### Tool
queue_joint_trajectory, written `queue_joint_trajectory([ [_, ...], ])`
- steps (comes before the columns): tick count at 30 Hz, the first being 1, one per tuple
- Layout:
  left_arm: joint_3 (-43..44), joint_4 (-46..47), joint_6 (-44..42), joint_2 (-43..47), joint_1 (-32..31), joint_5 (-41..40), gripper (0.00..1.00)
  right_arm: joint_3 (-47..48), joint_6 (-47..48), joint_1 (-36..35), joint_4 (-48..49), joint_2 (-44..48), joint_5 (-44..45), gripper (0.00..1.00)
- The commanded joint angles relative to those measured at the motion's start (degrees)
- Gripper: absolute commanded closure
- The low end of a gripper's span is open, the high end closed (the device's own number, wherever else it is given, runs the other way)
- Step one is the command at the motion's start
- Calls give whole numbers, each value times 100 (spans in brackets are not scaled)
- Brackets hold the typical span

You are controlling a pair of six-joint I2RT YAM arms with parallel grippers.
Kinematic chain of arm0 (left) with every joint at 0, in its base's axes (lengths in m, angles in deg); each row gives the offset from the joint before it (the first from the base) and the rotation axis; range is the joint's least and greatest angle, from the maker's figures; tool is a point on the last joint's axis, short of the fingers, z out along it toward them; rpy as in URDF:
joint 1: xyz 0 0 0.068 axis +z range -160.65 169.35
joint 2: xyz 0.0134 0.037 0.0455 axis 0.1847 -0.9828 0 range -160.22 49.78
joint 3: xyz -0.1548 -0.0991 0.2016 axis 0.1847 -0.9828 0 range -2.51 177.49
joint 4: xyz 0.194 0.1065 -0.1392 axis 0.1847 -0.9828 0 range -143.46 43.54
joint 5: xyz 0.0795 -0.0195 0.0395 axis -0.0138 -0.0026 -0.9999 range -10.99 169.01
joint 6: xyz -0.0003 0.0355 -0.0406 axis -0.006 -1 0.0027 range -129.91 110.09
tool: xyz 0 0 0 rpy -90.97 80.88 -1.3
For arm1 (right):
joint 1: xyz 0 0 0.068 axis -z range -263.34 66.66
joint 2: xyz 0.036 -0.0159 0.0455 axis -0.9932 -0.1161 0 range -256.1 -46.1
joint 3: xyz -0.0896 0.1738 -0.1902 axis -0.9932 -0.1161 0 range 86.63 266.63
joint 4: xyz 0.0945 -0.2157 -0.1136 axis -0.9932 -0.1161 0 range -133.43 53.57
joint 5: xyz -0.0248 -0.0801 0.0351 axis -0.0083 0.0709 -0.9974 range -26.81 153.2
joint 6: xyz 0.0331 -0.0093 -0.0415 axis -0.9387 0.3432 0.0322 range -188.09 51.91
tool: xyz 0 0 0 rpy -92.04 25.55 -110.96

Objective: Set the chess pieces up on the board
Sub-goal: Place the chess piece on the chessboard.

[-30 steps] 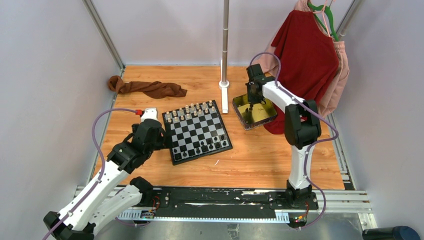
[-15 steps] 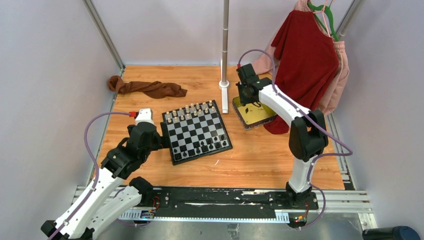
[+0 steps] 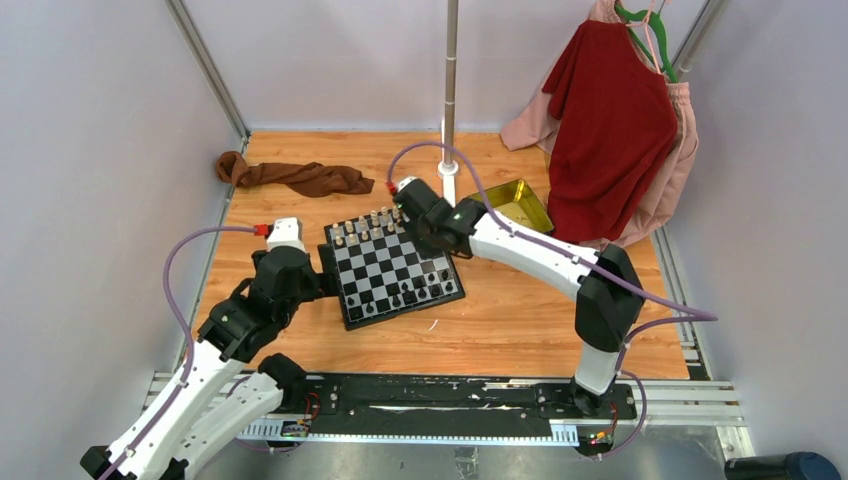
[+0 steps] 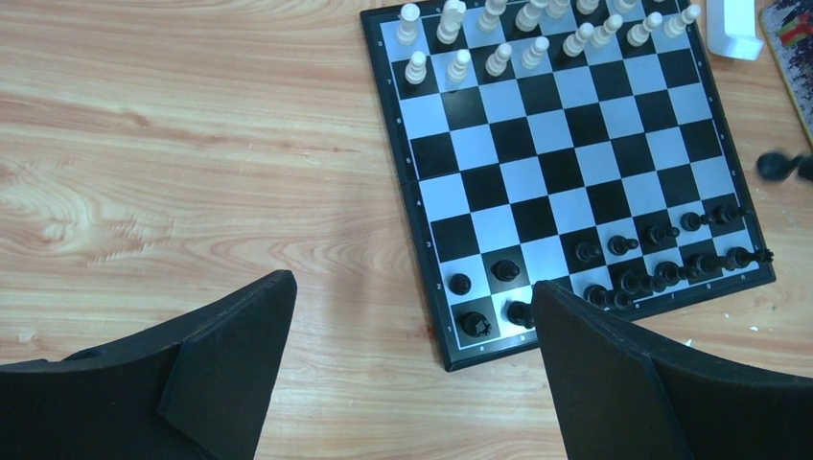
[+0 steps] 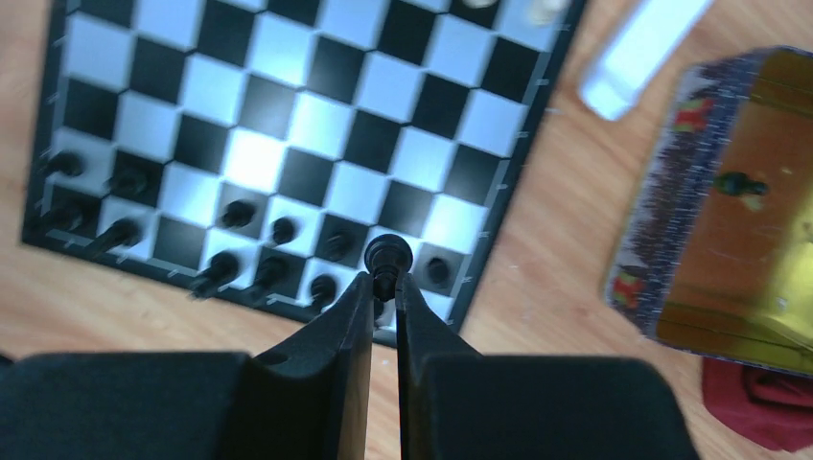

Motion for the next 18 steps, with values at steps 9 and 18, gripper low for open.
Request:
queue_joint_trajectory([
  [9,-43,-90,243,927,-36,-727,0,440,-89,-1380,-281,-377,-50,100],
  [18,282,-732,586,1251,-38,-1911,2,864,-12,-1854,-349,-866,-203,100],
])
